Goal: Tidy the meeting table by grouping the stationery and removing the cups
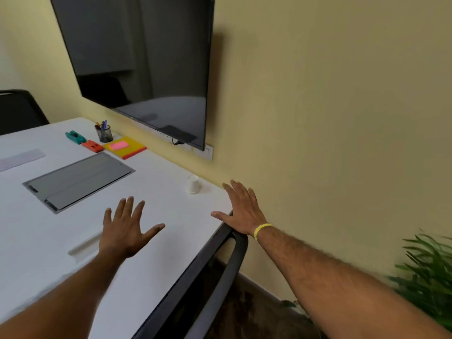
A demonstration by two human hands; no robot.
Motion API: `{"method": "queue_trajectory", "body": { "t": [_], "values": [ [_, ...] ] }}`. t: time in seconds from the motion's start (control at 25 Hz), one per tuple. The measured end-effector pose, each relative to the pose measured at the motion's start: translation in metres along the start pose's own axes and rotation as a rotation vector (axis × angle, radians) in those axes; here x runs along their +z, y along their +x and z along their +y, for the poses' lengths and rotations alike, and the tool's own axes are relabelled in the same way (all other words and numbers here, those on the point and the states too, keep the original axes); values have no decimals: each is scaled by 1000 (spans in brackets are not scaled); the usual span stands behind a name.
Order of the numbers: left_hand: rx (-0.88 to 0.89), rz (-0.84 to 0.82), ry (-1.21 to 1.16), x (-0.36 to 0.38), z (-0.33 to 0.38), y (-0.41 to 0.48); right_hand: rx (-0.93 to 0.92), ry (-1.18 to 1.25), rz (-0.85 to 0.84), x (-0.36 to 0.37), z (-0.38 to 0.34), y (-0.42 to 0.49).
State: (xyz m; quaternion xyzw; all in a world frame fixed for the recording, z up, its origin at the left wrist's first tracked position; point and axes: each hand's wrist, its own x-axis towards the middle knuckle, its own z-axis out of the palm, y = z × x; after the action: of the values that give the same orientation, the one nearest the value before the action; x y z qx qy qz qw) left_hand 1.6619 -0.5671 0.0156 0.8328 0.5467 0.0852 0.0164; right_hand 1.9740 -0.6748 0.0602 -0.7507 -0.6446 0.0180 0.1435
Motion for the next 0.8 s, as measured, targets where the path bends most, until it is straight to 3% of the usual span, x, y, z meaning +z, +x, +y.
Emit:
{"method": "queue_trajectory", "body": {
  "t": [0.52, 0.8],
  "values": [
    [-359, -102, 40, 77, -26, 77, -96, 214, -212, 156, 71, 258],
    [-460, -264, 27, 137, -1, 76, -78, 314, -286, 235, 75, 361]
  ]
}}
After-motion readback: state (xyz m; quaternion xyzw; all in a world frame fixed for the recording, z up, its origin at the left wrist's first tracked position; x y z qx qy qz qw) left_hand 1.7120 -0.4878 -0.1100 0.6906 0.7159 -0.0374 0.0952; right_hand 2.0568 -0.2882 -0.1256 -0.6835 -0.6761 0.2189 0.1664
